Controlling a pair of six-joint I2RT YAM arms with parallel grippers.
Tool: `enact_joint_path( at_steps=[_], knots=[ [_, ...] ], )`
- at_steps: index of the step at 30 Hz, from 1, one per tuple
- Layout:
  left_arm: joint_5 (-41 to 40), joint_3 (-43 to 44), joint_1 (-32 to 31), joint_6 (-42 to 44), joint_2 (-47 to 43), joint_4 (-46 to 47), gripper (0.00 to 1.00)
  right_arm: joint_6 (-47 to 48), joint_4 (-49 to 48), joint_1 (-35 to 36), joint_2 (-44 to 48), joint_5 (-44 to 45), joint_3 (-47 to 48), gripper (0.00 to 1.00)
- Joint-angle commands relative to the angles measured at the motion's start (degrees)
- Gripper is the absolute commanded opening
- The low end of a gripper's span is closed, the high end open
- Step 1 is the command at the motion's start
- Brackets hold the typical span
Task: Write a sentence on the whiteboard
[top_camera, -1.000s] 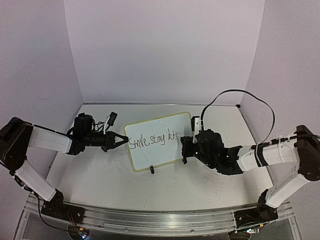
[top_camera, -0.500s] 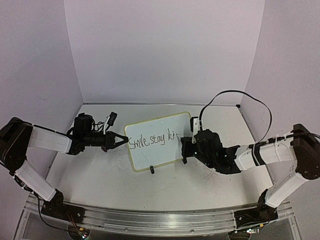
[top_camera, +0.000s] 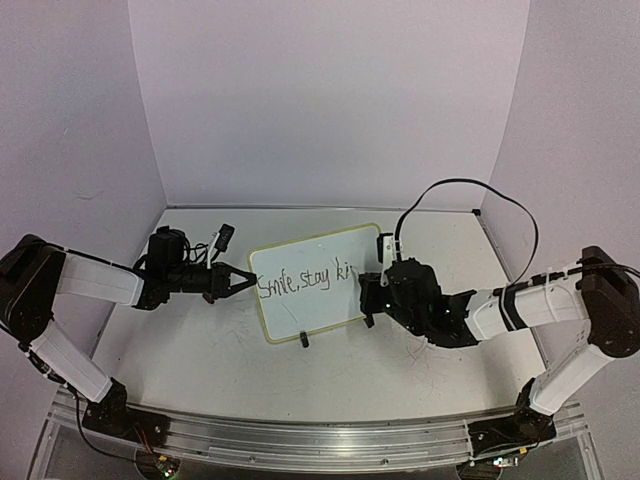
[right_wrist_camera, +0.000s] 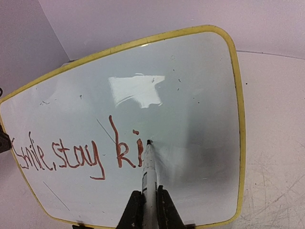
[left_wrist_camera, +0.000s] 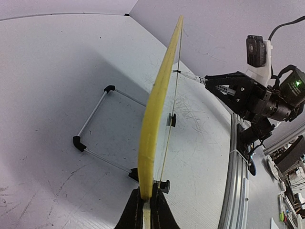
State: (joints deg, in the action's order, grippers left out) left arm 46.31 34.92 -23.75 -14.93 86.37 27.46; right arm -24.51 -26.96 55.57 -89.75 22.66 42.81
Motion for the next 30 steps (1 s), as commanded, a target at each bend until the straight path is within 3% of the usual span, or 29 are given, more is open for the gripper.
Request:
enact_joint_path(
  at_steps=[1, 30],
  knots=[
    [-0.3, 1.1, -0.1, 1.0, -0.6, -2.4, 0.0, -0.5, 0.2, -0.1, -0.8, 1.6, 2.2, 0.0],
    [-0.3, 0.8, -0.1, 0.9, -0.8, -2.4, 0.0, -5.0, 3.6, 1.8, 0.1, 1.4, -1.0, 0.0]
  ],
)
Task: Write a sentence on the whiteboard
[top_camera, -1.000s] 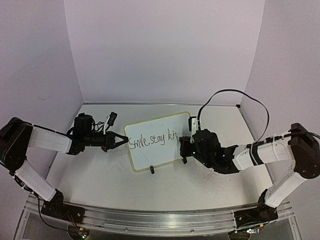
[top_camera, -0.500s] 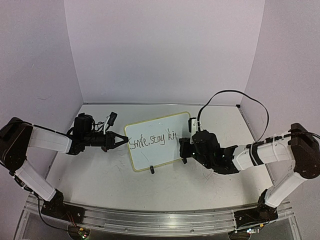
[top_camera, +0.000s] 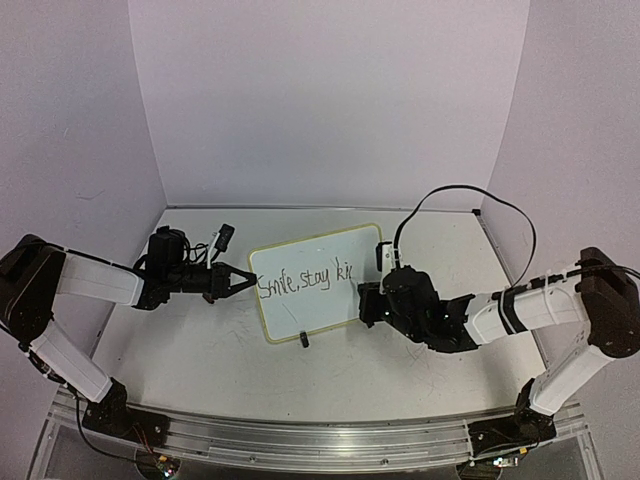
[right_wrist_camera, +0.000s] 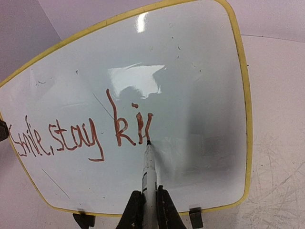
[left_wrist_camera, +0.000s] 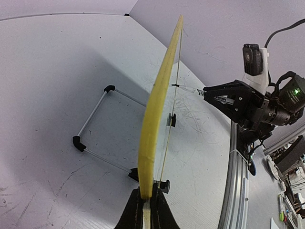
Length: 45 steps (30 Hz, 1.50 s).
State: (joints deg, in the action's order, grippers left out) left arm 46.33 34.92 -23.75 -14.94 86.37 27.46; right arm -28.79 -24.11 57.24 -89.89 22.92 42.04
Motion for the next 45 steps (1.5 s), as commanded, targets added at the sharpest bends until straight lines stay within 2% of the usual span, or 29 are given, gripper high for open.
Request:
enact_joint_path(
  at_steps=[1, 30, 45],
  knots=[
    [-0.3, 0.8, -0.1, 0.9, -0.7, -2.4, 0.0, -0.6, 0.7, 0.1, 0.1, 1.3, 0.0, 0.0],
    [-0.3, 0.7, -0.1, 1.0, -0.8, -2.4, 0.0, 3.2, -2.3, -2.2, -1.0, 3.5, 4.5, 0.0],
    [-0.5, 0.6, -0.1, 1.0, -0.9, -2.4, 0.0, -0.4, 1.5, -1.7, 0.1, 2.3, 1.6, 0.0]
  ],
)
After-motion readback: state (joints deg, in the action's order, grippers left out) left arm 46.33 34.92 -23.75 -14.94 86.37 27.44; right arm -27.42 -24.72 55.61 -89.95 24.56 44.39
